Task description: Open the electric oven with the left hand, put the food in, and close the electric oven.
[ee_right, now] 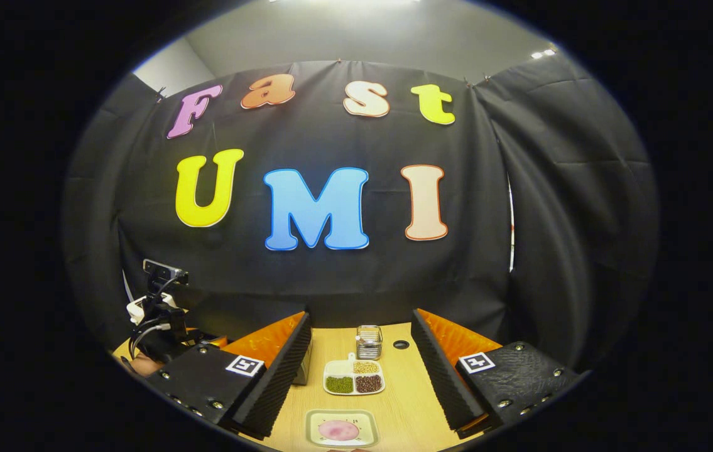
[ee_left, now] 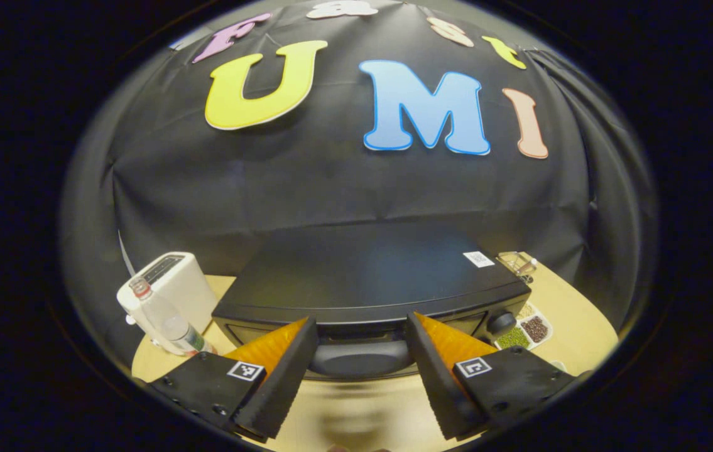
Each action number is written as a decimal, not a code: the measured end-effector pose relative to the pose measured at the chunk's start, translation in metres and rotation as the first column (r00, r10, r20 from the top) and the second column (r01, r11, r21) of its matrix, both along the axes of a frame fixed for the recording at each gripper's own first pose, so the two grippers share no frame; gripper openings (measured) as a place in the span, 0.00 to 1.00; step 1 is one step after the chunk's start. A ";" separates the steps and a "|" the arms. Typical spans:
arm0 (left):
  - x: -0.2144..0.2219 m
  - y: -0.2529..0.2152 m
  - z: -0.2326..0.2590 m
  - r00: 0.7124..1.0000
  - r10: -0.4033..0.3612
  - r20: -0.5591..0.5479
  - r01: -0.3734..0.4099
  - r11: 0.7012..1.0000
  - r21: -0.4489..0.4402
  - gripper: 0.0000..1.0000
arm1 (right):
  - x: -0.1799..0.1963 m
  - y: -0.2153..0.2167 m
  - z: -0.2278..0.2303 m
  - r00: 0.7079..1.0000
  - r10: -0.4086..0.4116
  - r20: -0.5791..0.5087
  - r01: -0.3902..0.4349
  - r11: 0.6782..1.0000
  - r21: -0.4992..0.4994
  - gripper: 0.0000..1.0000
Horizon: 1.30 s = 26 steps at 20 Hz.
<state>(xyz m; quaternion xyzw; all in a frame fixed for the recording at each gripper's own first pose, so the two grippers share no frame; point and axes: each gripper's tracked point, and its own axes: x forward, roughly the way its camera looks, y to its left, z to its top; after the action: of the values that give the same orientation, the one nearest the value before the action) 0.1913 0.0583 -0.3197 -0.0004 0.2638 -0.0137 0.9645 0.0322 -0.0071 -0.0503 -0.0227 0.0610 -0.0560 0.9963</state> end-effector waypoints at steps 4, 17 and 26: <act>-0.003 0.001 0.000 1.000 0.003 0.007 -0.003 1.000 0.001 0.92 | -0.001 0.001 0.003 1.000 0.003 0.013 -0.003 1.000 0.003 0.97; -0.070 -0.001 -0.012 1.000 0.012 -0.026 -0.011 0.999 0.031 0.96 | -0.017 -0.011 -0.008 1.000 -0.022 -0.006 0.022 0.998 0.057 0.97; -0.104 -0.003 -0.033 0.998 0.007 -0.066 -0.004 0.999 0.038 0.92 | -0.025 -0.011 -0.010 1.000 -0.014 -0.013 0.015 0.999 0.043 0.97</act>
<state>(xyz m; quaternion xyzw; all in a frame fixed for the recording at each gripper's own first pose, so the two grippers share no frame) 0.0868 0.0551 -0.3528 0.0167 0.2960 -0.0059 0.9550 0.0069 -0.0184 -0.0601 -0.0012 0.0686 -0.0618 0.9957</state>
